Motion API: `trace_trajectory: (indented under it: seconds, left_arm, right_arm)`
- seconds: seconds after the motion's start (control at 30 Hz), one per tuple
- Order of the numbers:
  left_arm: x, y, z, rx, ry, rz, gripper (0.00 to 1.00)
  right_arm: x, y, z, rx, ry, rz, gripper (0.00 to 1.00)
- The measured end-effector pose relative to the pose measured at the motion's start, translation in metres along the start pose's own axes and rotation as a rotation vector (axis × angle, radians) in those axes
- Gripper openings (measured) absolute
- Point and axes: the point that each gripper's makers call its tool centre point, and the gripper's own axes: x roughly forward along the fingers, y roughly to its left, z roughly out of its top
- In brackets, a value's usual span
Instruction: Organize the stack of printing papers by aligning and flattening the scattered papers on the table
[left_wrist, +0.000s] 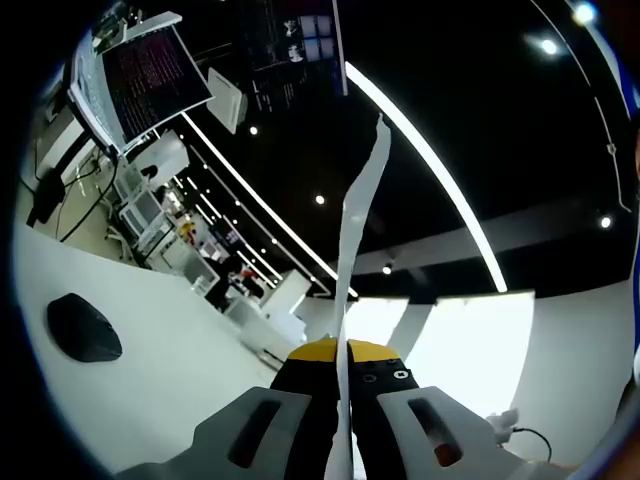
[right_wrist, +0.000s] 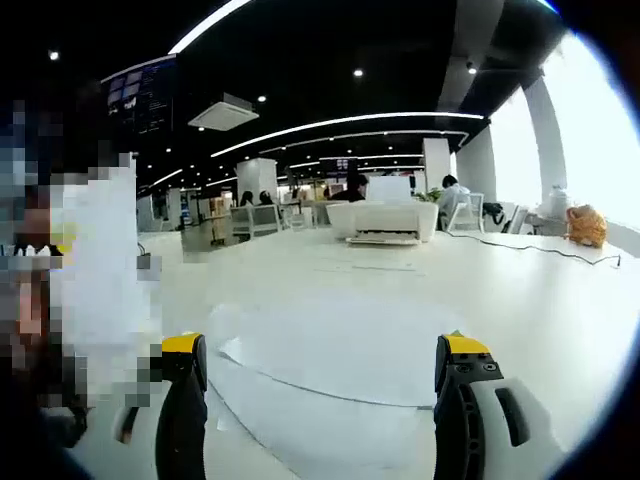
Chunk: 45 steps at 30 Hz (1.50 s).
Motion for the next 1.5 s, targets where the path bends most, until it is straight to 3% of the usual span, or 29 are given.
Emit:
trace_trajectory:
  seconds: [0.17,0.43,0.57,0.83,1.5]
  left_arm:
    - [0.001,-0.001,-0.003,-0.006,0.007,-0.003,0.06]
    - [-0.002,-0.007,0.002,0.011,0.002,-0.007,0.06]
    - [-0.001,-0.008,0.003,0.011,-0.001,-0.008,0.06]
    - [0.002,-0.011,0.004,0.018,-0.002,-0.016,0.06]
    - [0.003,-0.010,0.010,0.022,-0.008,-0.015,0.06]
  right_arm:
    - [-0.001,-0.007,-0.016,-0.070,0.053,-0.039,0.90]
    - [-0.007,-0.011,-0.020,-0.024,0.050,-0.030,0.90]
    - [-0.011,-0.009,-0.012,0.044,0.017,-0.003,0.90]
    - [-0.014,0.004,-0.007,0.078,0.001,0.035,0.90]
    - [-0.015,0.019,-0.002,0.055,-0.001,0.043,0.90]
